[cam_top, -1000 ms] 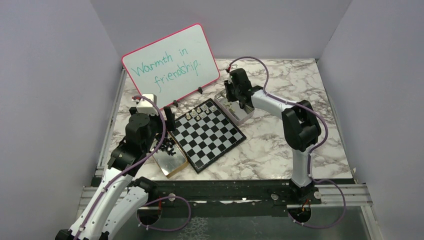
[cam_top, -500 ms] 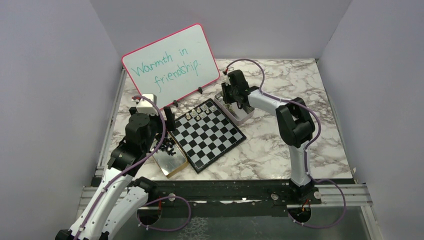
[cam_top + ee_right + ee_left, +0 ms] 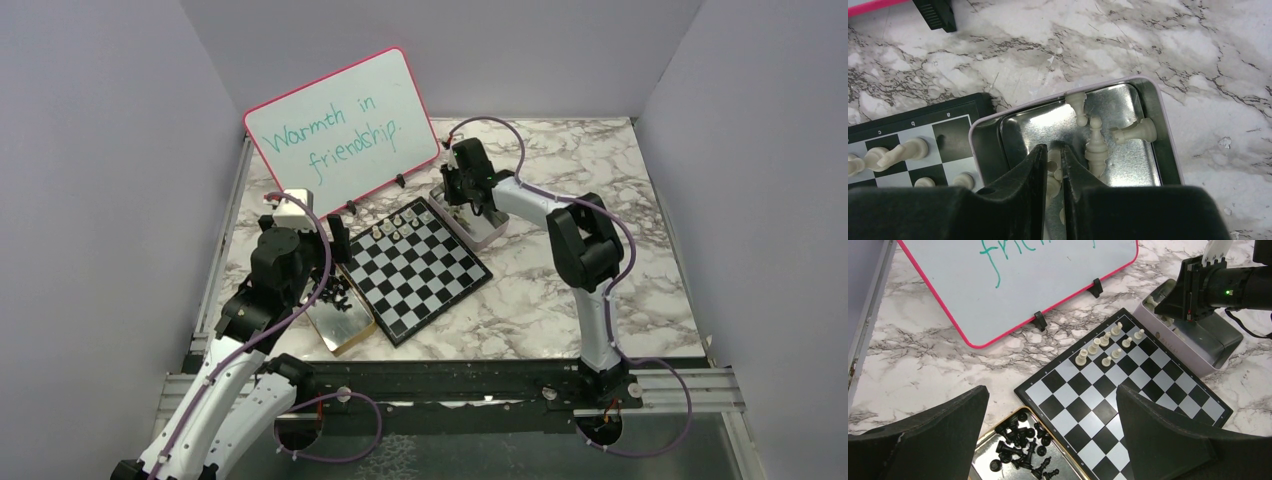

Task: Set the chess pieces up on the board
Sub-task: Pick up the chess piece from the storage box.

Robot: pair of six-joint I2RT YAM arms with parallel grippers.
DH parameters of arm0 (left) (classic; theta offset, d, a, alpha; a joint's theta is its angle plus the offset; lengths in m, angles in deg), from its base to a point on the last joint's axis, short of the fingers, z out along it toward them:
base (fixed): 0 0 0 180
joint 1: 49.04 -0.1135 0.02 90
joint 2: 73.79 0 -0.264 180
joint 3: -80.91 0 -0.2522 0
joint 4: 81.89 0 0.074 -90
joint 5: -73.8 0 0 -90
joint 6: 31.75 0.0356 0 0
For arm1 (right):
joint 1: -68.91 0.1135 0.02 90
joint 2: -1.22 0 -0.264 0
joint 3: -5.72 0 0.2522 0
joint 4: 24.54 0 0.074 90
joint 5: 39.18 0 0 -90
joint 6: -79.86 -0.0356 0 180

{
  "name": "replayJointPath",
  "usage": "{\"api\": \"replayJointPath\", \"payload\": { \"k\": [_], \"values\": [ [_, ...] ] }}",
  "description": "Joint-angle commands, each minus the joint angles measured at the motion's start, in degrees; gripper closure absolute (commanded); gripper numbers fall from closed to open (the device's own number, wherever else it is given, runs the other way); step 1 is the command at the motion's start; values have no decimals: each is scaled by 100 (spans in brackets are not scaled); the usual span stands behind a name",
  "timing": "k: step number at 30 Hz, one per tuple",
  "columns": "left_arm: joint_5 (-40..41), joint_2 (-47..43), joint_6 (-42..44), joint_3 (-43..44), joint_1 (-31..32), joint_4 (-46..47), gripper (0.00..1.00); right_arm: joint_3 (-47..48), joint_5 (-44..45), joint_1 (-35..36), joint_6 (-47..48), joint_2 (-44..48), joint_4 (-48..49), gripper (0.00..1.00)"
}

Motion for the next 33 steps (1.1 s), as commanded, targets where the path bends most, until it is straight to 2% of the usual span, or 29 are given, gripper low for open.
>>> {"api": "replayJointPath", "payload": {
  "k": [1, 5, 9, 11, 15, 24, 29, 33],
  "values": [
    [-19, -67, 62, -36, 14, 156, 1, 167, -60, 30, 38, 40, -76, 82],
    [-19, -83, 67, -36, 14, 159, 1, 58, 174, 28, 23, 252, -51, 83],
    [-35, -78, 59, -36, 14, 161, 1, 14, 50, 30, -22, 270, -46, 71],
    [-30, -72, 62, -36, 14, 154, 1, -18, -1, 30, -72, 246, -18, 69],
    [-30, -64, 59, -36, 15, 160, 1, -61, -237, 30, -121, 159, -3, 68],
    [-37, -2, 57, -19, 12, 163, 1, -124, -174, 30, -150, 84, -98, 69],
    [-32, -14, 64, -20, 14, 163, 1, -144, -102, 33, -126, 150, -72, 82],
    [-37, -10, 68, -19, 14, 163, 1, -111, 63, 36, -66, 255, -91, 87]
  ]
}}
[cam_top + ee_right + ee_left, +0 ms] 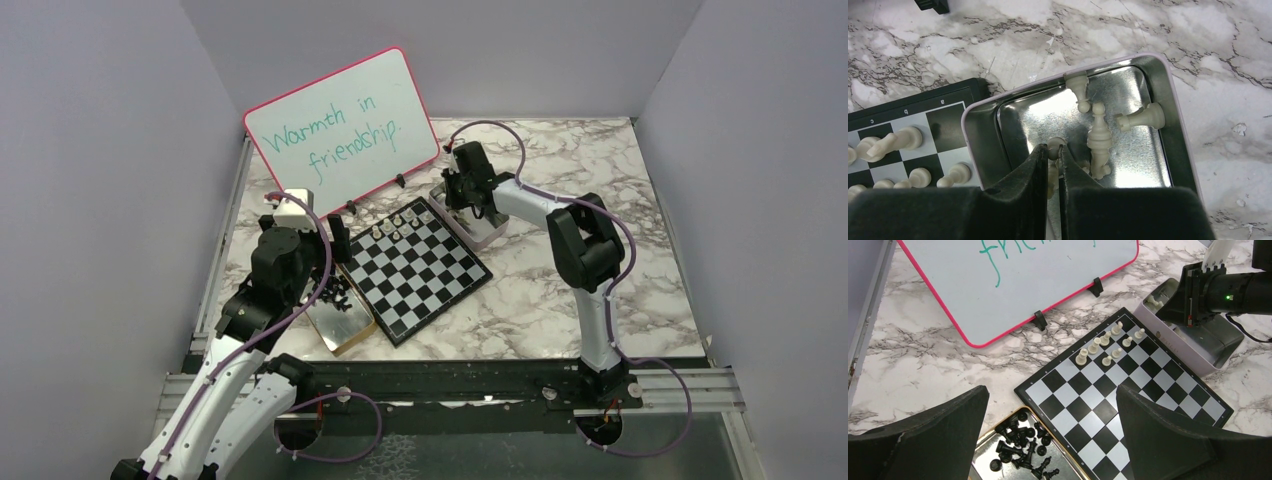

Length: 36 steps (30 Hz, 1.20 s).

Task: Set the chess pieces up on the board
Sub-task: Pick up the chess piece from the storage box, then place the chess piece on the chessboard.

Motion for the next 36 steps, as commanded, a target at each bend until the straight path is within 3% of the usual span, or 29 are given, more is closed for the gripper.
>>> {"api": "replayJointPath", "payload": {
  "k": [1, 22, 36],
  "values": [
    [-37, -32, 68, -16, 16, 160, 1, 51, 234, 31, 73, 252, -64, 87],
    [-81, -45, 51, -19, 13, 160, 1, -232, -25, 222, -180, 1342, -236, 88],
    [-12, -123, 29, -18, 16, 160, 1, 52, 39, 1575, -490, 1031, -194, 87]
  ]
}}
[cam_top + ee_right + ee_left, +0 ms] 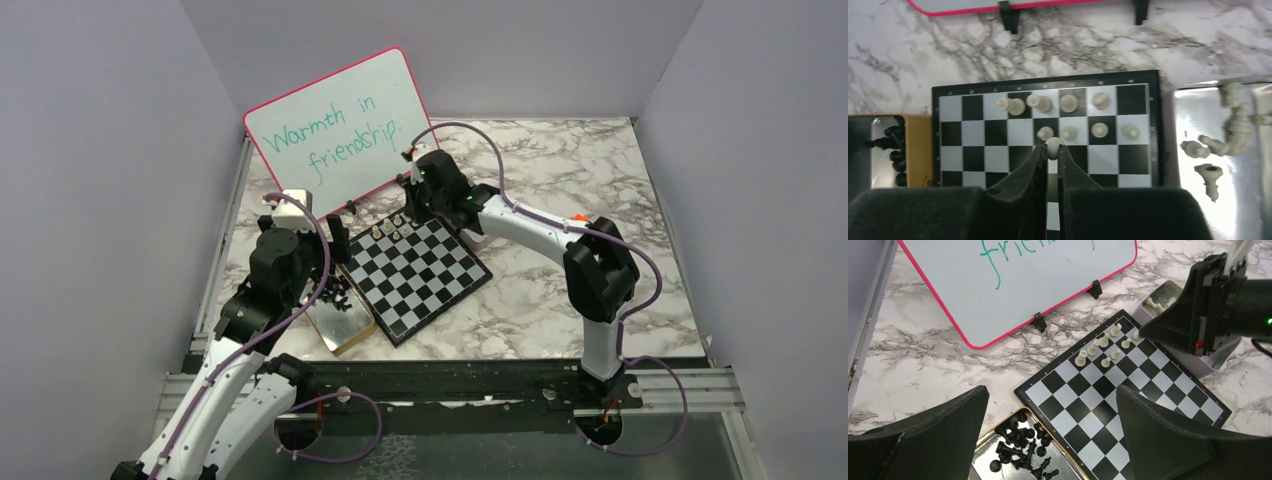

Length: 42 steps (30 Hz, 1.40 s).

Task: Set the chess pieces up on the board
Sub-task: Place the chess piece on the chessboard.

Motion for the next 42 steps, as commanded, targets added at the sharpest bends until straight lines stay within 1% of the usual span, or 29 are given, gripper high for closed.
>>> {"api": "replayJointPath", "payload": {
  "k": [1, 5, 8, 13, 18, 42],
  "values": [
    [19, -93, 36, -11, 13, 154, 1, 382, -32, 441, -109, -297, -40, 87],
    [161, -232, 21, -14, 14, 143, 1, 679, -10, 732, -139, -630, -78, 88],
    [174, -376, 17, -11, 14, 151, 1, 902, 197, 865, -144, -880, -184, 88],
    [125, -661, 18, -107, 16, 291, 1, 1134, 350, 950, -179, -1222, -260, 87],
    [139, -649, 36, -104, 15, 292, 1, 1265, 429, 982, -203, -1445, -354, 87],
    [139, -631, 34, -120, 15, 294, 1, 1226, 619, 1045, -267, -1650, -575, 86]
  ]
}}
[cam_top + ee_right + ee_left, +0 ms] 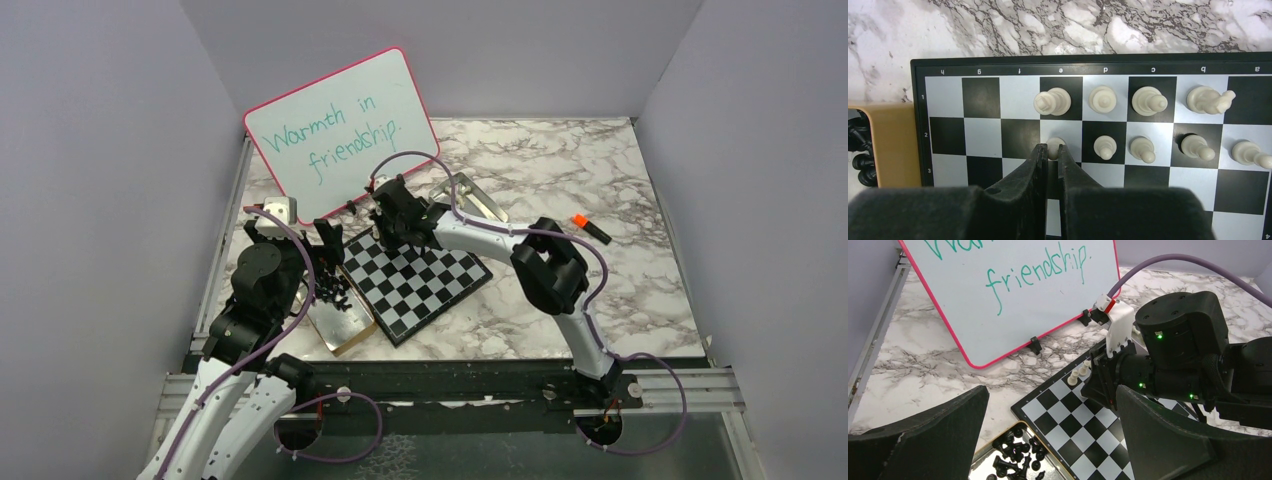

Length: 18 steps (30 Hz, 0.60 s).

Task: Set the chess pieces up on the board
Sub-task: Place the chess piece on the chessboard.

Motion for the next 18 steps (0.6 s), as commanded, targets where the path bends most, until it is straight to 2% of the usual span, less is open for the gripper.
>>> {"api": "replayJointPath", "payload": {
  "k": [1, 10, 18],
  "values": [
    [111, -1, 36, -78, 13, 122, 1, 178, 168, 51, -44, -151, -86, 85],
    [106, -1, 34, -80, 16, 124, 1, 225, 259, 51, -43, -217, -122, 83],
    [106, 10, 29, -80, 11, 122, 1, 247, 123, 49, -66, -174, -110, 77]
  ]
}}
